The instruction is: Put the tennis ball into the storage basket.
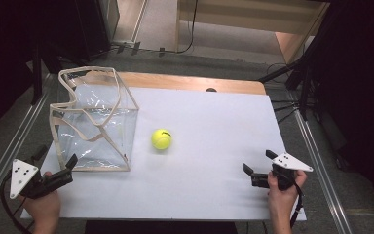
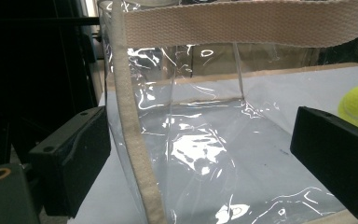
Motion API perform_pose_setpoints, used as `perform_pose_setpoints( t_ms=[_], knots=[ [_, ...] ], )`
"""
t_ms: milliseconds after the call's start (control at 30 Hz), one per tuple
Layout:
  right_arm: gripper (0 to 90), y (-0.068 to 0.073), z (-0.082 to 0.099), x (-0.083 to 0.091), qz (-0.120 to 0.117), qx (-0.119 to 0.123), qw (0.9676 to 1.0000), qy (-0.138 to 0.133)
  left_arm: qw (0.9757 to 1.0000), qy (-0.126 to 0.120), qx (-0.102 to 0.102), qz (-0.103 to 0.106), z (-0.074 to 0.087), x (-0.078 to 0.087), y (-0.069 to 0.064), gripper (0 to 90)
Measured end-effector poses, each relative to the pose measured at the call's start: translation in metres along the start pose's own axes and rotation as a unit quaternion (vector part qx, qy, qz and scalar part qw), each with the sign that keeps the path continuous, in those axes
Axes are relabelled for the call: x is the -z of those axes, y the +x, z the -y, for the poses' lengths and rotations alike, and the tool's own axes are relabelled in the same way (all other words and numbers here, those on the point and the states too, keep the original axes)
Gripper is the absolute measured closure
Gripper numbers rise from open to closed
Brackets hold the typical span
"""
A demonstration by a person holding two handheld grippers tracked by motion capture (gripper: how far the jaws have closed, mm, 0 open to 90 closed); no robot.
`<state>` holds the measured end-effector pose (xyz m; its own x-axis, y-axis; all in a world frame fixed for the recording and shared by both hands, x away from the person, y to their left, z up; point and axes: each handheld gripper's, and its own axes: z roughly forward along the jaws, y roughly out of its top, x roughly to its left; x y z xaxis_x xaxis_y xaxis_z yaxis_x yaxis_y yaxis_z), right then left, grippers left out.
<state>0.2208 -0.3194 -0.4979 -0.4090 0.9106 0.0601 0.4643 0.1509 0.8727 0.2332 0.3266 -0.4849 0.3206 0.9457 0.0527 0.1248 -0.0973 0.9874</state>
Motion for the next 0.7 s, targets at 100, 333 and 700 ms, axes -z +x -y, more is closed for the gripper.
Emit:
perform_pose_setpoints(
  t_ms=[100, 333, 700],
  knots=[
    [0.0, 0.002, -0.007, -0.003, -0.008, 0.011, 0.9999, 0.007, 1.0000, 0.000, -0.001, 0.000, 0.000, 0.000, 0.000, 5.3],
    [0.0, 0.005, -0.019, -0.009, -0.023, 0.020, 0.9991, 0.030, 1.0000, 0.002, -0.003, -0.001, 0.000, 0.001, -0.001, 5.3],
    [0.0, 0.017, -0.040, -0.030, -0.052, 0.036, 0.9956, 0.069, 1.0000, -0.002, -0.005, 0.001, 0.000, 0.000, -0.002, 5.3]
  ],
)
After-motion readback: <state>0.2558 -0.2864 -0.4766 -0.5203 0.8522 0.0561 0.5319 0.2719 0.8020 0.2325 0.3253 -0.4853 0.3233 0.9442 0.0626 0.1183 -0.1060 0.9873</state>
